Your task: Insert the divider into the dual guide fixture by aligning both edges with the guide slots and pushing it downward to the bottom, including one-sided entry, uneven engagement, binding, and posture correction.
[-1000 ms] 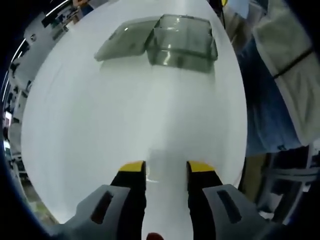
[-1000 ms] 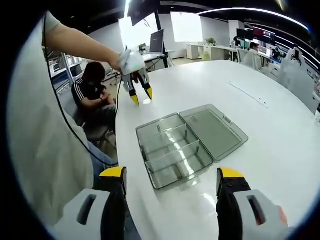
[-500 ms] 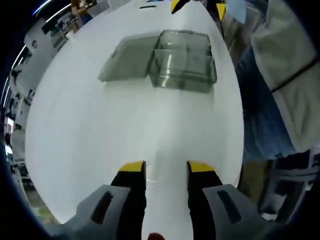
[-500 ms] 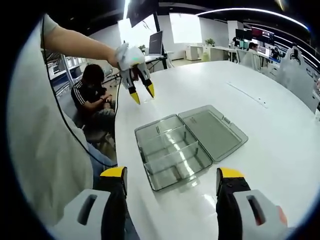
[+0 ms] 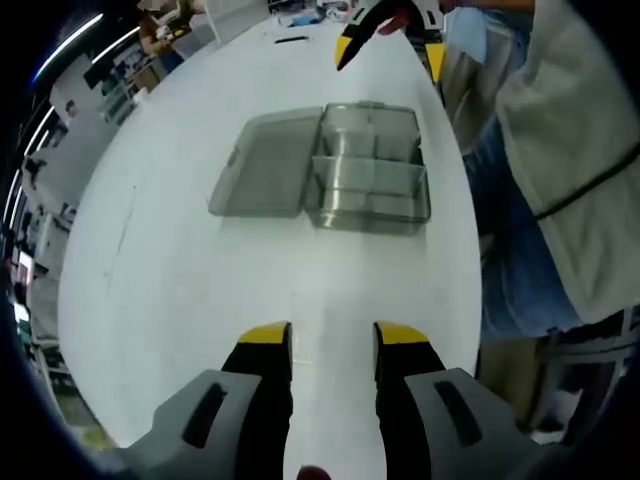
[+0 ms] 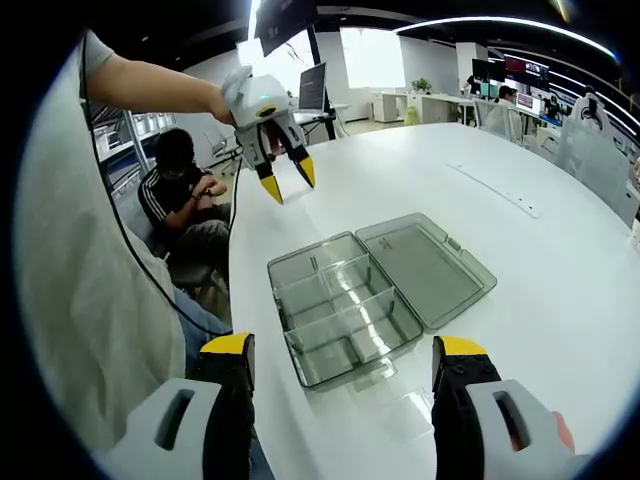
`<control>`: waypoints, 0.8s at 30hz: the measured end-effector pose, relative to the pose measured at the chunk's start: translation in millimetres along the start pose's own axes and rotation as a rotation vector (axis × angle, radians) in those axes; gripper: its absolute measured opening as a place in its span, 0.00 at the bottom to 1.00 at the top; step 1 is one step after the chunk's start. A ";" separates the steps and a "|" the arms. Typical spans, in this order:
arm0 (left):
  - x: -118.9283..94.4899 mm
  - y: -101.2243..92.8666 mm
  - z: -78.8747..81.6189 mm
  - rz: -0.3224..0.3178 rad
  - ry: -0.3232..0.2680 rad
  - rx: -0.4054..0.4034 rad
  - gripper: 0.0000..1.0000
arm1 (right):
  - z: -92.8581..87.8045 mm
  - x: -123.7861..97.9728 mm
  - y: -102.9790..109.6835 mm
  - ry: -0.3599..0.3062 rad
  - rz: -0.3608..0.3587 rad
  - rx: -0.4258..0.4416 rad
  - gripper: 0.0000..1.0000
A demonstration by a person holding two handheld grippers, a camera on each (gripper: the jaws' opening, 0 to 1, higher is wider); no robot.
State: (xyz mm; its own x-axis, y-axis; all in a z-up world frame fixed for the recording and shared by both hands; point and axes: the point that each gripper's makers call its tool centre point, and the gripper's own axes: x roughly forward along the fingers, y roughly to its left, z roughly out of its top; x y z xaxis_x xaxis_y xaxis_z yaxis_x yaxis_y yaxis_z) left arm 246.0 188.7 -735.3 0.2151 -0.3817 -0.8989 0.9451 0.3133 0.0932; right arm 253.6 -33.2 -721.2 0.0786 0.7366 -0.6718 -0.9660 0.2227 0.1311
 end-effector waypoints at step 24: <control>-17.0 -5.5 67.5 0.027 -0.122 0.057 0.28 | 7.3 1.1 -4.5 -0.019 0.003 0.005 0.68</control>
State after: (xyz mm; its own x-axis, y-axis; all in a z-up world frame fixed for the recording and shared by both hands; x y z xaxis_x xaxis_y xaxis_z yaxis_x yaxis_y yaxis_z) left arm 253.8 134.7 -691.6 0.2660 -0.4774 -0.8374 0.9501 0.2766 0.1441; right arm 259.9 -28.8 -717.2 0.0808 0.7494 -0.6572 -0.9651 0.2236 0.1363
